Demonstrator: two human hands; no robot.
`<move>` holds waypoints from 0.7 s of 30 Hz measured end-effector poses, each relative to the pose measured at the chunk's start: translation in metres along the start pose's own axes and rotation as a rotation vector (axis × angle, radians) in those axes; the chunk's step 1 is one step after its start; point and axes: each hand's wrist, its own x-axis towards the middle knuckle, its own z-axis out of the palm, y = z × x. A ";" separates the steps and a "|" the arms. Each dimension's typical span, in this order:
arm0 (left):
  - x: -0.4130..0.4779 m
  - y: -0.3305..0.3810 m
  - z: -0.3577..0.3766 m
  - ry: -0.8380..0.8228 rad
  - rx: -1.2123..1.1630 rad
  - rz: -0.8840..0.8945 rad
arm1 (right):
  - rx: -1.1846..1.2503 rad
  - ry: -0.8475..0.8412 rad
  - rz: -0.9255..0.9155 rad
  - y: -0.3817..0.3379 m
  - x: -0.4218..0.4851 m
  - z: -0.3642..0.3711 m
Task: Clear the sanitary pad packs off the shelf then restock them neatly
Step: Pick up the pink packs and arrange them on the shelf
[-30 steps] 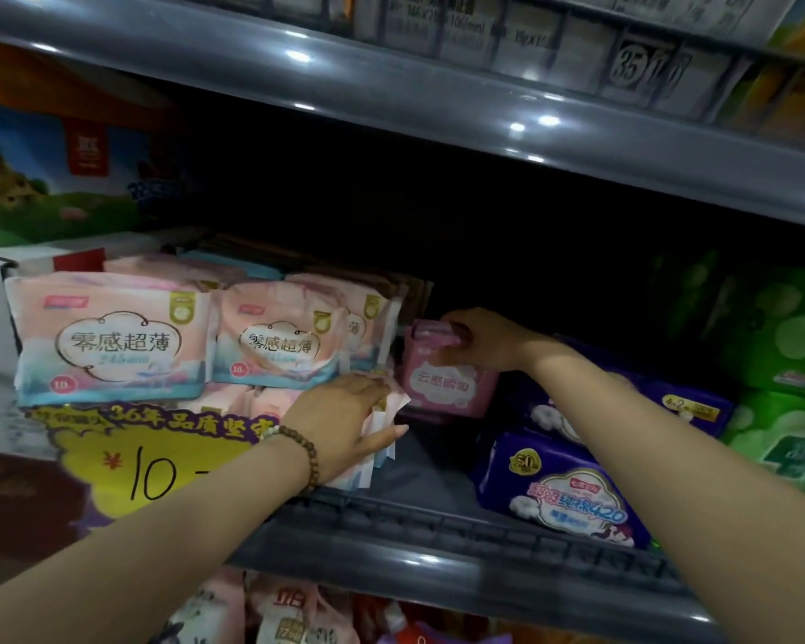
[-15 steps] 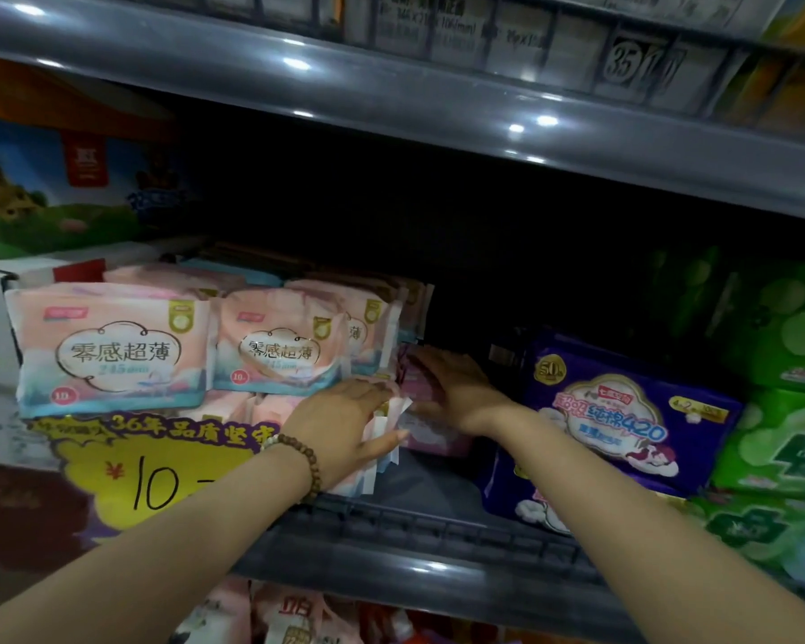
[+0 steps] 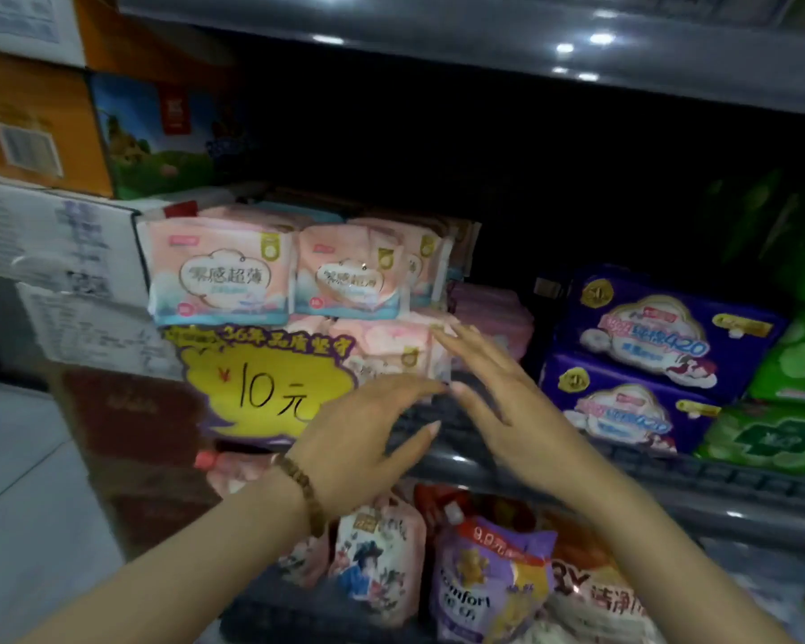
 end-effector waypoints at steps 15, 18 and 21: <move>-0.302 -0.200 0.041 -0.452 -0.013 -1.075 | 0.003 -0.796 0.103 -0.064 -0.055 0.333; -0.330 -0.226 0.057 -0.464 -0.154 -1.301 | 0.259 -0.830 0.386 -0.071 -0.050 0.378; -0.350 -0.251 0.076 -0.400 -0.332 -1.520 | 0.485 -0.779 0.688 -0.071 -0.049 0.414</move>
